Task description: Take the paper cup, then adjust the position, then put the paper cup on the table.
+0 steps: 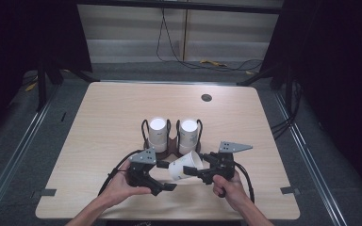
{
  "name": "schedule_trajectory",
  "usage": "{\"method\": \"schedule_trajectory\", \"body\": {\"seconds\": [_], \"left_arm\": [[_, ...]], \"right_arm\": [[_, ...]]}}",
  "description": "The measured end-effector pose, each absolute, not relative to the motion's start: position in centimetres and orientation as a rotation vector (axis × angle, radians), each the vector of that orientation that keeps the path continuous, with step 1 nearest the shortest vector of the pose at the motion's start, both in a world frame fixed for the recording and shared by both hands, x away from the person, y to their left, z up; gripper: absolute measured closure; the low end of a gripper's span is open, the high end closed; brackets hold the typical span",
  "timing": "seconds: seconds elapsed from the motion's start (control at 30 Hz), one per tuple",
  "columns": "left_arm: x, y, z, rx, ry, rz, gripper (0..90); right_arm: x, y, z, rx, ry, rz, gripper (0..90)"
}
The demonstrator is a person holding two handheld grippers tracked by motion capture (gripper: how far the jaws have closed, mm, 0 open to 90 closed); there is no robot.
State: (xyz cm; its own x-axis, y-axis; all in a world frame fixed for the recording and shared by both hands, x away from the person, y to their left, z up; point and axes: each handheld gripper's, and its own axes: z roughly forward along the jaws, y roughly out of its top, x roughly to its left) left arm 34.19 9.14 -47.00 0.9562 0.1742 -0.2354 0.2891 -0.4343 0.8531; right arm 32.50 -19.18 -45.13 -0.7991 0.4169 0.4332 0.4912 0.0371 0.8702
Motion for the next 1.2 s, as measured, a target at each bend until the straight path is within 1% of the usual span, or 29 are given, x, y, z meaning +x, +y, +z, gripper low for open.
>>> {"method": "schedule_trajectory", "body": {"seconds": [0.3, 0.43, 0.63, 0.7, 0.87, 1.03, 1.2], "left_arm": [[34.4, 9.8, -47.0, 2.073, 0.371, -0.108, 18.4], [34.7, 11.1, -47.2, 2.089, 0.402, -0.073, 18.4], [34.9, 12.0, -47.4, 2.107, 0.454, -0.029, 19.3], [35.0, 12.2, -47.5, 2.117, 0.485, -0.002, 21.7], [35.2, 12.4, -47.6, 2.139, 0.498, 0.011, 21.1], [35.4, 13.0, -48.0, 2.175, 0.525, 0.020, 20.7], [35.6, 13.5, -48.1, 2.173, 0.552, 0.023, 20.2]], "right_arm": [[32.6, -21.3, -44.3, -1.095, -2.325, -1.833, 26.2], [32.6, -22.3, -44.2, -1.154, -2.364, -1.801, 26.2], [33.2, -23.2, -44.1, -1.248, -2.402, -1.774, 26.4], [33.5, -23.6, -43.3, -1.284, -2.464, -1.728, 26.3], [33.8, -24.2, -42.3, -1.328, -2.511, -1.698, 26.4], [34.9, -25.5, -42.6, -1.457, -2.571, -1.627, 26.4], [35.4, -26.0, -42.7, -1.513, -2.602, -1.583, 26.4]]}}
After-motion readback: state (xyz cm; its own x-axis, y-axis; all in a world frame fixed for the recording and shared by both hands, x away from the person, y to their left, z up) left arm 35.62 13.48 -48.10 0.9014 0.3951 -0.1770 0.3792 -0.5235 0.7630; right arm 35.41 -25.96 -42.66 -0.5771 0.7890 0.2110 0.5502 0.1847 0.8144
